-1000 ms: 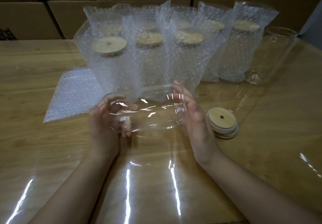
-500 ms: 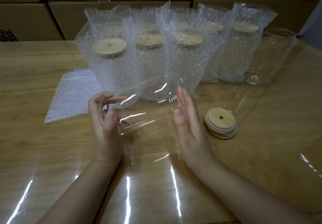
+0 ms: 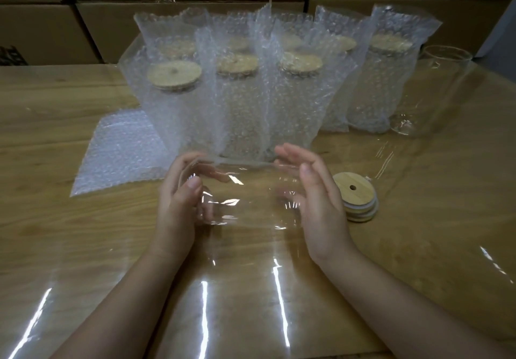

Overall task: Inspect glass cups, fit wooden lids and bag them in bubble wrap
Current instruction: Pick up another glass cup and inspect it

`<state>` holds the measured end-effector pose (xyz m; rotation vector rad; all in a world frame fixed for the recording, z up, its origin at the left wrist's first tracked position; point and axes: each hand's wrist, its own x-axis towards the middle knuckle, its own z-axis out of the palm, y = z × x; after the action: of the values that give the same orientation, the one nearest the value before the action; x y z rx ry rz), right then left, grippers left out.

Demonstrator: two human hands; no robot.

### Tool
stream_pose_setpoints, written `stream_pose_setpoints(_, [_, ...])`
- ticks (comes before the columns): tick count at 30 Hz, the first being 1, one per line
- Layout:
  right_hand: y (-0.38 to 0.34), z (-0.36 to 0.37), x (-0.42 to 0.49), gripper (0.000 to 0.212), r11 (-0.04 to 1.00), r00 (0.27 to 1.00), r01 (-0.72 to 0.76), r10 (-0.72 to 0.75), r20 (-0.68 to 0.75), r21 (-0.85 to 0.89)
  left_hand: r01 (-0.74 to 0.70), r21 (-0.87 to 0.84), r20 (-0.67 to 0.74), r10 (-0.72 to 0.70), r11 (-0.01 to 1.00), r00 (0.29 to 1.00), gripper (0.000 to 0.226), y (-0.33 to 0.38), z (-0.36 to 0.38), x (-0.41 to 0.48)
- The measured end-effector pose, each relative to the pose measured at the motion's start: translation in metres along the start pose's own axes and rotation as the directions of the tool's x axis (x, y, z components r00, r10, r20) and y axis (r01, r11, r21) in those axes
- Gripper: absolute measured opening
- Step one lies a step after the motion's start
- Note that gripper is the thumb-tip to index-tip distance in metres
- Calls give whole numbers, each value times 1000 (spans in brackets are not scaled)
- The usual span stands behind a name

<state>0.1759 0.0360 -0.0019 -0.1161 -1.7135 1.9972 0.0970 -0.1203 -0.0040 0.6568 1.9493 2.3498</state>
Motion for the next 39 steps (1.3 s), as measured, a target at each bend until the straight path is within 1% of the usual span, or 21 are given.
stream_pose_setpoints(2, [0, 0, 5, 29, 968, 974, -227, 225, 31, 106, 12, -6, -15, -13, 1000, 1000, 45, -1, 0, 1])
stream_pose_setpoints(4, [-1, 0, 8, 37, 915, 924, -381, 371, 94, 133, -1, 25, -34, 2, 1000, 999, 45, -2, 0, 2])
stream_pose_setpoints(5, [-2, 0, 9, 40, 903, 911, -409, 397, 109, 134, -10, 37, -34, 12, 999, 999, 45, -2, 0, 3])
stream_pose_setpoints(7, [-1, 0, 9, 41, 914, 926, -377, 367, 89, 151, -17, 41, -2, 17, 999, 1000, 47, -2, 0, 2])
stream_pose_setpoints(10, [-2, -1, 7, 42, 968, 977, -214, 213, 23, 135, 33, 27, 63, -34, 999, 997, 51, 0, 2, 1])
stream_pose_setpoints(12, [-2, -2, 4, 39, 999, 999, -44, 44, 18, 2, 133, -46, 90, -128, 990, 988, 50, 2, 2, 2])
stream_pose_setpoints(14, [-3, 0, 0, 34, 979, 990, 132, -124, 60, -153, 259, -179, 118, -241, 949, 963, 43, 6, -2, 4])
stream_pose_setpoints(15, [-4, 0, -1, 35, 945, 969, 240, -220, 109, -221, 315, -230, 135, -291, 921, 947, 40, 8, -4, 5])
stream_pose_setpoints(16, [-4, -1, -3, 36, 884, 925, 375, -336, 177, -280, 367, -269, 151, -337, 891, 929, 39, 10, -6, 6])
stream_pose_setpoints(18, [-3, -3, -5, 44, 698, 781, 622, -525, 339, -355, 449, -334, 173, -414, 829, 894, 42, 12, -10, 7])
stream_pose_setpoints(19, [-3, -4, -6, 47, 626, 721, 691, -563, 404, -361, 479, -355, 182, -444, 803, 878, 47, 13, -12, 8])
stream_pose_setpoints(20, [-4, -3, -7, 50, 584, 684, 728, -578, 446, -359, 506, -361, 191, -469, 783, 862, 51, 15, -14, 9])
stream_pose_setpoints(22, [-3, -2, -8, 51, 567, 666, 743, -580, 469, -354, 536, -352, 208, -494, 767, 844, 53, 16, -16, 9])
stream_pose_setpoints(24, [0, -2, -9, 50, 598, 703, 710, -569, 427, -372, 508, -344, 198, -468, 789, 861, 42, 15, -14, 8])
stream_pose_setpoints(26, [2, -2, -9, 44, 688, 786, 618, -523, 331, -381, 423, -345, 144, -398, 838, 906, 36, 13, -10, 6])
stream_pose_setpoints(28, [2, 3, -10, 36, 846, 903, 427, -382, 196, -319, 323, -334, 79, -315, 886, 946, 33, 11, -6, 3])
stream_pose_setpoints(30, [2, 7, -11, 31, 963, 978, 207, -199, 64, -171, 247, -281, 39, -246, 928, 969, 33, 11, -3, 2])
stream_pose_setpoints(32, [1, 8, -8, 35, 997, 997, 69, -70, -23, -30, 148, -188, 17, -148, 971, 989, 33, 12, 1, 0])
stream_pose_setpoints(35, [-1, 6, -4, 40, 993, 993, -82, 89, -79, 83, -113, 14, 32, 113, 993, 993, 44, 7, 3, -5])
stream_pose_setpoints(37, [0, 6, -2, 30, 967, 975, -189, 206, -84, 172, -316, 168, 106, 301, 934, 948, 39, 4, 0, -8])
stream_pose_setpoints(39, [2, 7, -2, 27, 938, 957, -259, 281, -65, 231, -469, 287, 174, 436, 835, 883, 36, 3, -4, -10])
